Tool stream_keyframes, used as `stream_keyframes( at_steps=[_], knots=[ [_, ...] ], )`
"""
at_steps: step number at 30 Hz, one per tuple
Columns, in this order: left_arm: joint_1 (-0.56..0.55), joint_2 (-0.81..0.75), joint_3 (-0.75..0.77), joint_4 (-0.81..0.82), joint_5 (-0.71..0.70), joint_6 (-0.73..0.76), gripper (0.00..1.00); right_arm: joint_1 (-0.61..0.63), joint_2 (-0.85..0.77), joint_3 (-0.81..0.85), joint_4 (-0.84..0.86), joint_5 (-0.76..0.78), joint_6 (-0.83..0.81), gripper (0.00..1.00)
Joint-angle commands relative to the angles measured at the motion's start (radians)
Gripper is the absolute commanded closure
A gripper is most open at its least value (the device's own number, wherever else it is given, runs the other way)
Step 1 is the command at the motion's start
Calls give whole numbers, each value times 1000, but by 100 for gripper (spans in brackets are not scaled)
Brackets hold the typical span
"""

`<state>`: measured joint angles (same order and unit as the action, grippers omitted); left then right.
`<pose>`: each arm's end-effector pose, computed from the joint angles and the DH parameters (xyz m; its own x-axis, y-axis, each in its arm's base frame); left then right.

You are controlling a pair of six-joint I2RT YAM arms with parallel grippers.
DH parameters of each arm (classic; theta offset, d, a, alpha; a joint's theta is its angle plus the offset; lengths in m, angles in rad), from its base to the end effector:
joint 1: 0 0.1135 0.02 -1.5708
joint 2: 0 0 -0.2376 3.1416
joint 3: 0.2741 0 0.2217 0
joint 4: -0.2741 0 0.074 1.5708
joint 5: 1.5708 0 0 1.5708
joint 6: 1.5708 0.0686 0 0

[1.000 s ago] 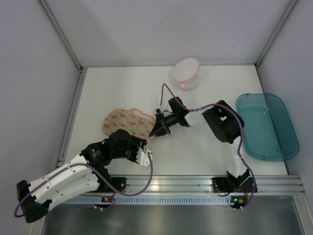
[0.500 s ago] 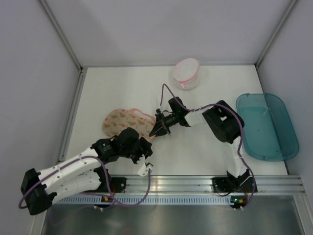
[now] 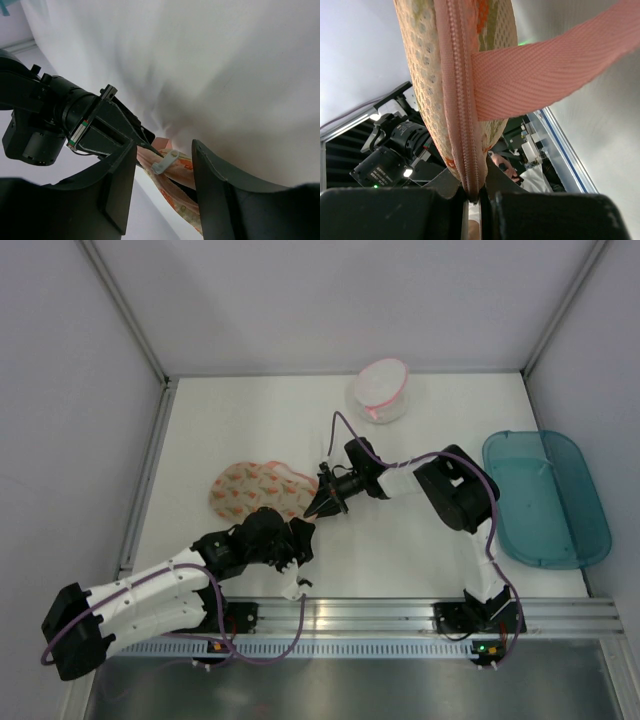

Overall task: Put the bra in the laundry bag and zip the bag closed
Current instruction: Zip the laundry bag at the center of the board.

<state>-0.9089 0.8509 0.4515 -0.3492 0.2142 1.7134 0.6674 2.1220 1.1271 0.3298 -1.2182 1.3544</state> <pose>0.1032 -0.1562 0.1685 0.9172 0.3966 -0.0391 0.2909 -0.5993 0.7458 0.2648 0.2906 0.1093 -0.8793 -0.2635 0.3967 0.3030 0.3332 0.8929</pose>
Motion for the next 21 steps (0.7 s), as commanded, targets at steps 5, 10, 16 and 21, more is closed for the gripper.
stream_keyframes(
  at_steps=[5, 10, 16, 21],
  knots=[
    [-2, -56, -62, 142, -39, 60, 53, 18, -10, 0, 43, -10, 11, 100],
    [-2, -85, -74, 142, -42, 55, 65, 18, -7, 10, 40, -12, 3, 100],
    [-2, -92, -65, 141, -35, 34, 74, 20, -13, 8, 14, -12, -21, 100],
    [-2, -104, -48, 92, -15, 25, 87, 18, -8, 19, 5, -14, -28, 100]
  ],
)
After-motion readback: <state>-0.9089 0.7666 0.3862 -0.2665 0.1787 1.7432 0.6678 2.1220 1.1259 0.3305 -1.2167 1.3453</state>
